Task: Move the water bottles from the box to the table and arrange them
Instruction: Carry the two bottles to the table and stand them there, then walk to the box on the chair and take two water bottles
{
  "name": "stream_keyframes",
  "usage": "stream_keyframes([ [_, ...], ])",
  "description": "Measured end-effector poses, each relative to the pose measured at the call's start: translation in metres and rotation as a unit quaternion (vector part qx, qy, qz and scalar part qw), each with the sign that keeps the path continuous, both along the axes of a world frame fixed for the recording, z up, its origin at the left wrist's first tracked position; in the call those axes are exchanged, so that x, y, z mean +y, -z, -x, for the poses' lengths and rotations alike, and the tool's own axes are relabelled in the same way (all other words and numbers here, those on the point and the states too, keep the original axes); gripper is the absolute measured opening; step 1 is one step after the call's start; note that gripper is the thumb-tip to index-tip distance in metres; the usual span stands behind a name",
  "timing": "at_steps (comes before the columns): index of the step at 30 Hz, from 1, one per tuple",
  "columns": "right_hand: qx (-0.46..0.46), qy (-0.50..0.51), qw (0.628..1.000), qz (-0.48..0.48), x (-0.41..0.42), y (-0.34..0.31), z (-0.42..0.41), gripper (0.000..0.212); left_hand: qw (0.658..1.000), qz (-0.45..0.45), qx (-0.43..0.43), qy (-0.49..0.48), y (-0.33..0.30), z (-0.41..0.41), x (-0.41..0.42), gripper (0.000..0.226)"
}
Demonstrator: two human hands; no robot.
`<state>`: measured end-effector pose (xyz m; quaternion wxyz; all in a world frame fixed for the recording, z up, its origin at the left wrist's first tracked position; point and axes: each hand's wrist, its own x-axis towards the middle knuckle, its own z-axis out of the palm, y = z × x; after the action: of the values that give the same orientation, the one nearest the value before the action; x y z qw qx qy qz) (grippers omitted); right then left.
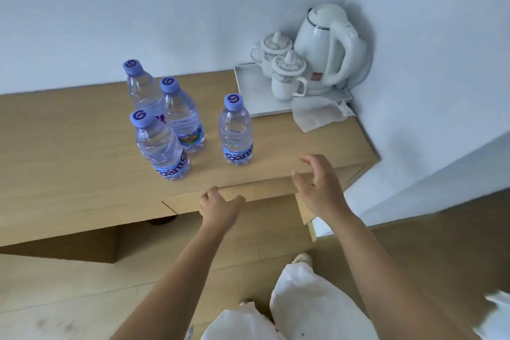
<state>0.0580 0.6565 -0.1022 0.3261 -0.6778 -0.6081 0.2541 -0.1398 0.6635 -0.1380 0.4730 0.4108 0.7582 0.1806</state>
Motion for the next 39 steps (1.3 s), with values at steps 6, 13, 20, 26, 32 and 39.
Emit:
stream_keyframes([
  [6, -0.008, 0.116, 0.989, 0.091, -0.076, 0.004, -0.085, 0.034, 0.966, -0.056, 0.005, 0.254, -0.014, -0.103, -0.013, 0.057],
  [13, -0.007, 0.269, 0.955, 0.123, -0.175, -0.007, -0.204, 0.041, 0.854, -0.129, 0.008, 0.504, -0.046, -0.25, -0.058, 0.05],
  [20, -0.122, 0.346, 0.916, 0.16, -0.275, -0.018, -0.331, 0.045, 0.761, -0.207, 0.061, 0.612, -0.07, -0.401, -0.12, 0.048],
  [26, -0.158, 0.398, 0.883, 0.191, -0.335, -0.022, -0.423, 0.043, 0.724, -0.266, 0.064, 0.633, -0.077, -0.511, -0.16, 0.046],
  [32, -0.148, 0.434, 0.866, 0.198, -0.353, -0.025, -0.487, 0.043, 0.686, -0.262, 0.059, 0.676, -0.078, -0.596, -0.173, 0.04],
  [39, -0.148, 0.466, 0.848, 0.204, -0.332, -0.017, -0.587, 0.041, 0.64, -0.265, 0.029, 0.721, -0.074, -0.725, -0.154, 0.045],
])
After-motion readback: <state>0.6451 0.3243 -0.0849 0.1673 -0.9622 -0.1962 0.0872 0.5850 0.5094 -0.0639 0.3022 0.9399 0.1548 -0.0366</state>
